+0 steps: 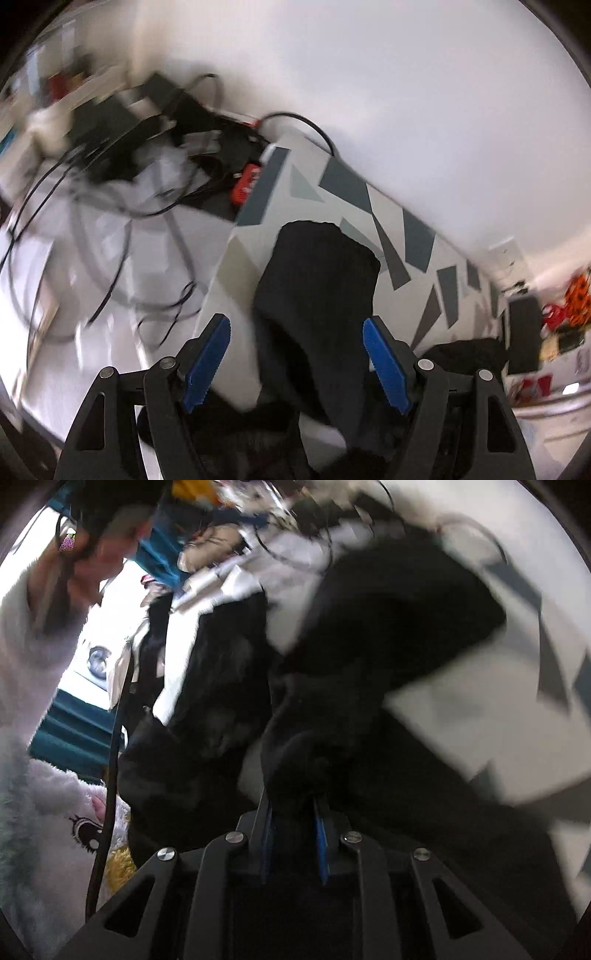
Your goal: Fold clothes
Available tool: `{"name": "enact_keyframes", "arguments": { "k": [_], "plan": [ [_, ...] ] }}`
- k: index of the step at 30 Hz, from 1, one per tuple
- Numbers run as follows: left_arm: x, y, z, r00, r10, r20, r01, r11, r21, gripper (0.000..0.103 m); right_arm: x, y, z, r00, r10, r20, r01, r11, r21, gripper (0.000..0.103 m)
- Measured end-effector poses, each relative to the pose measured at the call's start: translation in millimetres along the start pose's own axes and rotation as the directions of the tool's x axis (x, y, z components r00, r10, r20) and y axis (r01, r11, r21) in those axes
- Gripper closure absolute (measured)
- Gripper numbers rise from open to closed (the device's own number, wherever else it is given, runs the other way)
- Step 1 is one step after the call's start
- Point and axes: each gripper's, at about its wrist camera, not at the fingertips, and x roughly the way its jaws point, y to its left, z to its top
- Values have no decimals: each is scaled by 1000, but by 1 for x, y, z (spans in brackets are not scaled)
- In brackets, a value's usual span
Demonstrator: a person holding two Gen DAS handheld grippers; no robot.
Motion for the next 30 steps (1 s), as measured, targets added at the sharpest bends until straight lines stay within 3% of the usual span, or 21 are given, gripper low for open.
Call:
{"name": "enact_keyframes", "arguments": {
  "k": [5,9,14,16,17,18,19,20,24,27,30],
  "plan": [
    [53,-35,17,994,67,-87,-56,991,124,29,-23,-23,-16,998,13,59,-23,985,174,74],
    [94,-69,28,980,145,-136,-109,964,242,29,-57,-29,-25,993,-72,93,50,974,223,65],
    [140,-89,18,932,308,-192,-223,904,366,28,-110,-43,-58,956,-231,180,158,925,346,58],
    [144,-93,10,928,316,-198,-222,895,387,30,-132,-48,-72,932,-296,208,196,897,396,54],
    [143,-94,6,931,308,-193,-214,894,393,37,-143,-51,-78,919,-328,221,213,881,422,52],
    [141,-94,3,936,297,-188,-205,895,395,59,-154,-54,-85,904,-360,232,229,865,447,50],
    [137,-93,1,941,279,-194,-189,903,385,72,-163,-60,-92,890,-393,233,250,845,472,48],
    [134,-90,-1,945,256,-205,-168,914,368,92,-170,-68,-94,873,-436,218,286,820,496,44],
    [98,-74,-7,973,132,-188,-79,961,263,95,-160,-86,-95,845,-528,83,437,773,460,43],
    [60,-55,-19,988,53,-142,-28,985,173,96,-138,-101,-93,861,-507,34,445,784,433,43],
    [29,-33,-30,993,-11,-117,18,998,60,97,-108,-113,-89,882,-471,-15,434,801,413,45]
  ]
}}
